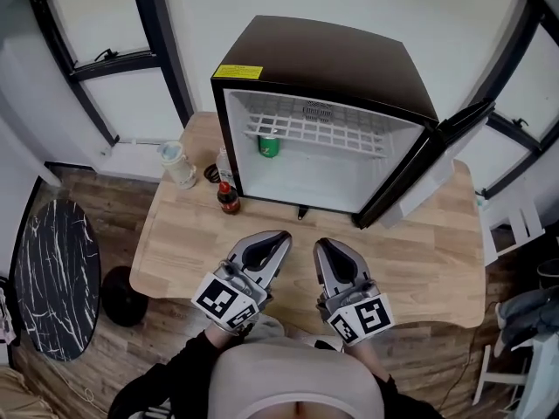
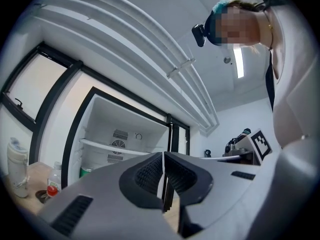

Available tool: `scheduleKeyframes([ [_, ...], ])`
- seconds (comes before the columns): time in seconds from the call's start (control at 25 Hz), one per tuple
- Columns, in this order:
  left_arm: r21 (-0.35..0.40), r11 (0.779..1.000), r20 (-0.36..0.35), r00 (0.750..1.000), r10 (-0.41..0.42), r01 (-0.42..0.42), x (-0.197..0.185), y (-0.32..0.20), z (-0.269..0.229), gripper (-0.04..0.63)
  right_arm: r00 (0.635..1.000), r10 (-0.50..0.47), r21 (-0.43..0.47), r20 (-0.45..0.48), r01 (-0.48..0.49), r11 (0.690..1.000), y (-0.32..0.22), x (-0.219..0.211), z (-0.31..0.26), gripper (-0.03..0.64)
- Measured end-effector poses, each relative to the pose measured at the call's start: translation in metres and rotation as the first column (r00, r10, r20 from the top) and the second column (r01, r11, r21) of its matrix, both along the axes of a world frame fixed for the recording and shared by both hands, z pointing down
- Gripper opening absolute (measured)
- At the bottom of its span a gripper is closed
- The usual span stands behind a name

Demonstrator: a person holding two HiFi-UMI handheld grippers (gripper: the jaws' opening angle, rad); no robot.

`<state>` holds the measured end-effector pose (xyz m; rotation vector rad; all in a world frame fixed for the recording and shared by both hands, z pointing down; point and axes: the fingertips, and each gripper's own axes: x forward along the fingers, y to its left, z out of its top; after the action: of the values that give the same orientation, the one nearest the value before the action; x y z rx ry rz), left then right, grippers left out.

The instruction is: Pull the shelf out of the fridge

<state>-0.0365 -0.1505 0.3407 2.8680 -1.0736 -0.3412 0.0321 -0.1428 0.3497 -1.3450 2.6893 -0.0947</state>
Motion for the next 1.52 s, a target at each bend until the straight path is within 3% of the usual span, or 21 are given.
scheduleKeyframes([
  [0.28, -0.028, 0.997, -0.026, 0.997, 0.066, -0.067, 0.004, -0.048, 0.001, 0.016, 0.999, 0.053, 0.003, 0.002, -0.053, 0.999, -0.047, -0.001, 0.001, 0.044],
  [0.48, -0.024, 0.998, -0.022, 0.998, 0.058, -0.059, 0.014, -0.065, -0.001, 0.017, 0.999, 0.051, -0.015, -0.004, -0.051, 0.999, -0.064, 0.006, 0.004, 0.044],
  [0.72, -0.030, 0.999, -0.001, 1.000, 0.012, -0.012, 0.022, -0.082, 0.002, 0.017, 0.998, 0.056, -0.035, 0.009, -0.056, 0.998, -0.086, 0.017, 0.005, 0.044],
  [0.92, -0.089, 0.993, 0.058, 0.996, -0.073, 0.078, 0.024, -0.107, 0.017, 0.017, 0.988, 0.124, -0.085, 0.094, -0.116, 0.990, -0.109, 0.034, 0.009, 0.046],
  [1.04, -0.100, 0.990, 0.054, 0.994, -0.096, 0.101, 0.025, -0.116, 0.020, 0.021, 0.982, 0.150, -0.093, 0.114, -0.140, 0.986, -0.121, 0.042, 0.009, 0.046],
  [1.08, -0.105, 0.989, 0.046, 0.994, -0.100, 0.104, 0.025, -0.118, 0.020, 0.050, 0.980, 0.157, -0.093, 0.122, -0.146, 0.985, -0.125, 0.044, 0.009, 0.046],
  [1.12, -0.112, 0.988, 0.037, 0.994, -0.104, 0.108, 0.025, -0.121, 0.020, 0.129, 0.978, 0.163, -0.097, 0.130, -0.151, 0.984, -0.128, 0.046, 0.009, 0.055],
  [1.16, -0.119, 0.987, 0.029, 0.994, -0.108, 0.111, 0.025, -0.124, 0.021, 0.192, 0.976, 0.169, -0.105, 0.136, -0.155, 0.982, -0.132, 0.047, 0.010, 0.106],
  [1.2, -0.125, 0.986, 0.022, 0.993, -0.112, 0.114, 0.025, -0.128, 0.021, 0.207, 0.975, 0.174, -0.114, 0.140, -0.159, 0.981, -0.136, 0.048, 0.010, 0.171],
  [1.52, -0.160, 0.979, -0.025, 0.991, -0.130, 0.125, 0.027, -0.155, 0.022, 0.209, 0.962, 0.213, -0.168, 0.173, -0.185, 0.968, -0.167, 0.054, 0.014, 0.254],
])
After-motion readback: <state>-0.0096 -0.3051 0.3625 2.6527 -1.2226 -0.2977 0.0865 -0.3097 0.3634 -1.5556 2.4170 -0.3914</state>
